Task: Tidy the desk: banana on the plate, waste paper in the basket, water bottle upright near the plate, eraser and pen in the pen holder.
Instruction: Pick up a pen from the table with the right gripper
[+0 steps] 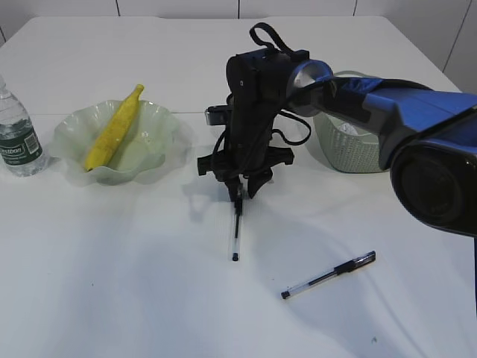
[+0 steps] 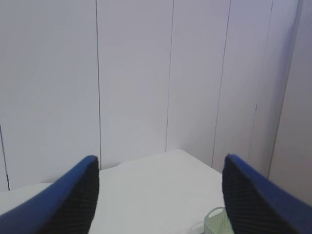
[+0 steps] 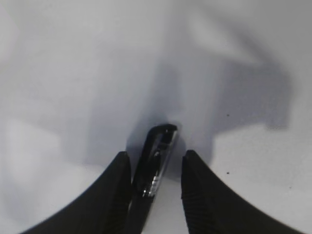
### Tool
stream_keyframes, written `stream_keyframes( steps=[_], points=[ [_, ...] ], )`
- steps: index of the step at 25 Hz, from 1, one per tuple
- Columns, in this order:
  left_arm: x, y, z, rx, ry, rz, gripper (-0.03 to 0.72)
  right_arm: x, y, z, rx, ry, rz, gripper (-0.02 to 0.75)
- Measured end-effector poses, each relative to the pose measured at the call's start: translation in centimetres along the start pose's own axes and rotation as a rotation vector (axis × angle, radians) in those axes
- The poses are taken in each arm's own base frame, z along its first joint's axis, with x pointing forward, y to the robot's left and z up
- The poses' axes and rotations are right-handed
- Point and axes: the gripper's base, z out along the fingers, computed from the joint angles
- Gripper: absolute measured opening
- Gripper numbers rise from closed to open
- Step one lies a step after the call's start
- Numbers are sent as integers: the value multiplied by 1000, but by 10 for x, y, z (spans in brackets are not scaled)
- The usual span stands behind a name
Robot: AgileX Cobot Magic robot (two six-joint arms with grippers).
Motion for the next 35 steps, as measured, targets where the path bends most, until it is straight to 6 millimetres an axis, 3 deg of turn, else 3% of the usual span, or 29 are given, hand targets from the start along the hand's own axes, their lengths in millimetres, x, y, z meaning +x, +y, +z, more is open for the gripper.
stream_keyframes(
  steps=[18, 26, 35],
  points=[
    [0, 0, 0, -1, 1, 1, 551, -1, -2, 0, 20, -6, -8, 258],
    [0, 0, 0, -1, 1, 1, 552, 0, -1, 0, 15, -4, -6, 128],
    [0, 0, 0, -1, 1, 1, 551, 0, -1, 0, 15, -4, -8, 64]
  ],
)
